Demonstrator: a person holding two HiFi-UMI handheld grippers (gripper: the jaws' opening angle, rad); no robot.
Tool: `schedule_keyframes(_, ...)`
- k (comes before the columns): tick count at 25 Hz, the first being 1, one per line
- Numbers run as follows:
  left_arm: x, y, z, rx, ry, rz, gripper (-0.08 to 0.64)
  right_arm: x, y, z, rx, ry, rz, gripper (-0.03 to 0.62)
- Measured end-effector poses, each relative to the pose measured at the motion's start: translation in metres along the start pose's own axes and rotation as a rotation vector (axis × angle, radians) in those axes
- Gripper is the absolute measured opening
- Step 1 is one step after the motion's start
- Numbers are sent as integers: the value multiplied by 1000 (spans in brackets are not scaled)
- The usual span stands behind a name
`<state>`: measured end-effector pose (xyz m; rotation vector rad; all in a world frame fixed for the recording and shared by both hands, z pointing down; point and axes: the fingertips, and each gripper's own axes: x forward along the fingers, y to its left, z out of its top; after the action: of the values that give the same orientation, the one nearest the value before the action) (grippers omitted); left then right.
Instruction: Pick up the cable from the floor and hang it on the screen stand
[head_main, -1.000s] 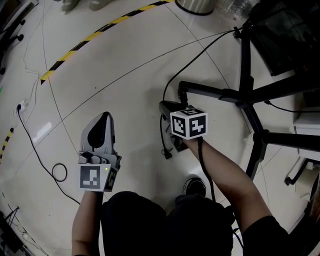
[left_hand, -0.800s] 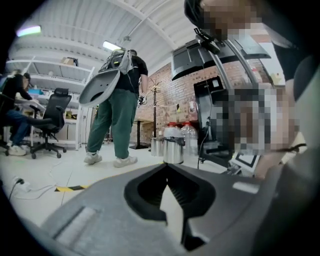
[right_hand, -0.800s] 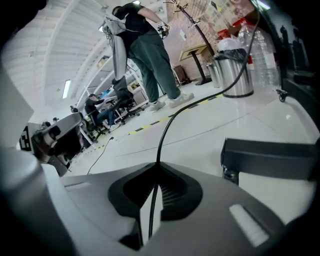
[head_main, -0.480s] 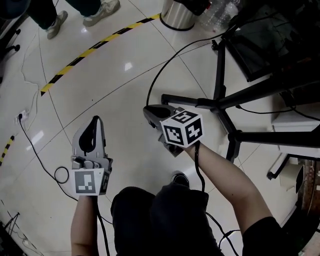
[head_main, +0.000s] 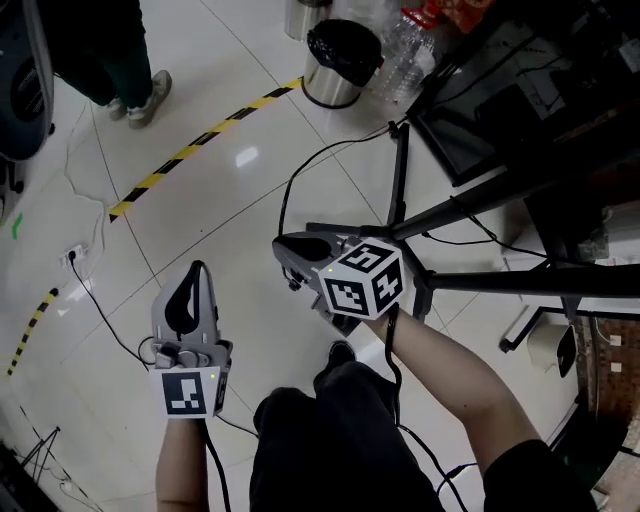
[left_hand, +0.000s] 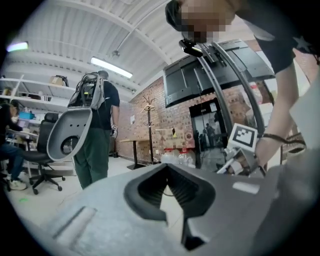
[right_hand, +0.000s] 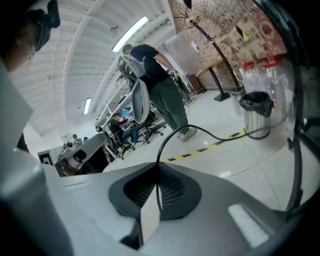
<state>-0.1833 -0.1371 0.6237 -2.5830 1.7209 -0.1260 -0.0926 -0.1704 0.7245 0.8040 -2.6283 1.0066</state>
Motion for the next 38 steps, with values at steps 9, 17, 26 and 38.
schedule_keyframes(9, 3, -3, 150, -25, 8, 29, 5, -78, 55, 126, -3, -123, -46, 12)
schedule_keyframes(17, 17, 9, 242, -68, -15, 67, 5, -114, 101, 212, -75, -169, -43, 12)
schedule_keyframes(26, 14, -4, 301, -141, 3, 94, 5, -154, 161, 274, -269, -127, -30, 12)
schedule_keyframes(38, 40, -54, 372, -96, -5, 7, 5, -251, 178, 364, -382, -162, -114, 12)
